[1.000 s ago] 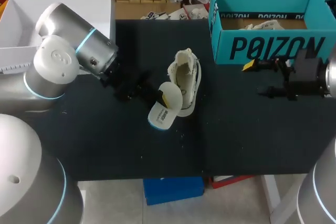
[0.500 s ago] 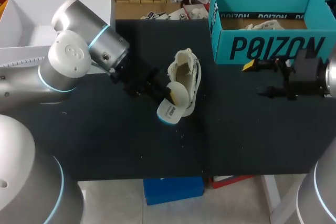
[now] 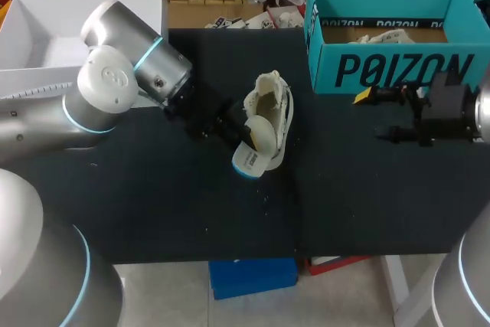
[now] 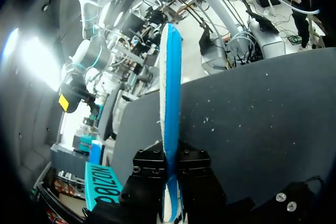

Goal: Take the shoe out of the shoebox, open the shoe tongue, remove and reinsert the insole, then place the shoe into the shoebox

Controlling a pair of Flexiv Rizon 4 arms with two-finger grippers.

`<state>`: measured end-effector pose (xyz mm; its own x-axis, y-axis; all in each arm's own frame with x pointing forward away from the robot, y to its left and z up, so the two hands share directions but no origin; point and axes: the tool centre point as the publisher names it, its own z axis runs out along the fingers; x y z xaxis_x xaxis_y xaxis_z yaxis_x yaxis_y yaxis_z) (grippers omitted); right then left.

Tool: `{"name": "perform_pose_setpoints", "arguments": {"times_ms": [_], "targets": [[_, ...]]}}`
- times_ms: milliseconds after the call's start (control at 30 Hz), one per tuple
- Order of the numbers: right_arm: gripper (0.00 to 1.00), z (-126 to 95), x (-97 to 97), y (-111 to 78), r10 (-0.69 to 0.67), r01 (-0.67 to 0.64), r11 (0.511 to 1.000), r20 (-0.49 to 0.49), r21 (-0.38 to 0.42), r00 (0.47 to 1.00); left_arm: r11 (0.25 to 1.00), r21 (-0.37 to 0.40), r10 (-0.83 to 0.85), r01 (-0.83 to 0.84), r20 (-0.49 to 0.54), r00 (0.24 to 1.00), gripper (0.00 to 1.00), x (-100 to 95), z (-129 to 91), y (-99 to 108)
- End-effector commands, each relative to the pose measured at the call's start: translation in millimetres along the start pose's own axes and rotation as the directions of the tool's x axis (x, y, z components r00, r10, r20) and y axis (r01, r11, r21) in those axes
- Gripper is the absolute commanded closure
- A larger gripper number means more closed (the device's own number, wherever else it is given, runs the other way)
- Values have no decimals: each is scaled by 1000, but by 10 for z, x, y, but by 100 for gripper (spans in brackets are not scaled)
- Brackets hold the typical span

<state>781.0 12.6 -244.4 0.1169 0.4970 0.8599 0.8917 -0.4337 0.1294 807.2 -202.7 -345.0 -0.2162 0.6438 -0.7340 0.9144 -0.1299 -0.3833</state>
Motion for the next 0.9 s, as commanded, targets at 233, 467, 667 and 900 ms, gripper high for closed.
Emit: {"name": "perform_pose_setpoints", "arguments": {"times_ms": [233,467,667,900], "targets": [[0,4,4,3,0,0,1000,1,0,1000,1000,24,-8,7,53,999,100,-52,88,243],[0,4,4,3,0,0,1000,1,0,1000,999,37,9,-11,55,998,100,-88,122,342],[0,4,4,3,0,0,1000,1,0,1000,999,28,20,-22,56,998,100,-112,84,465],[0,4,4,3,0,0,1000,1,0,1000,1000,9,21,-21,46,999,100,-119,57,612]]}}
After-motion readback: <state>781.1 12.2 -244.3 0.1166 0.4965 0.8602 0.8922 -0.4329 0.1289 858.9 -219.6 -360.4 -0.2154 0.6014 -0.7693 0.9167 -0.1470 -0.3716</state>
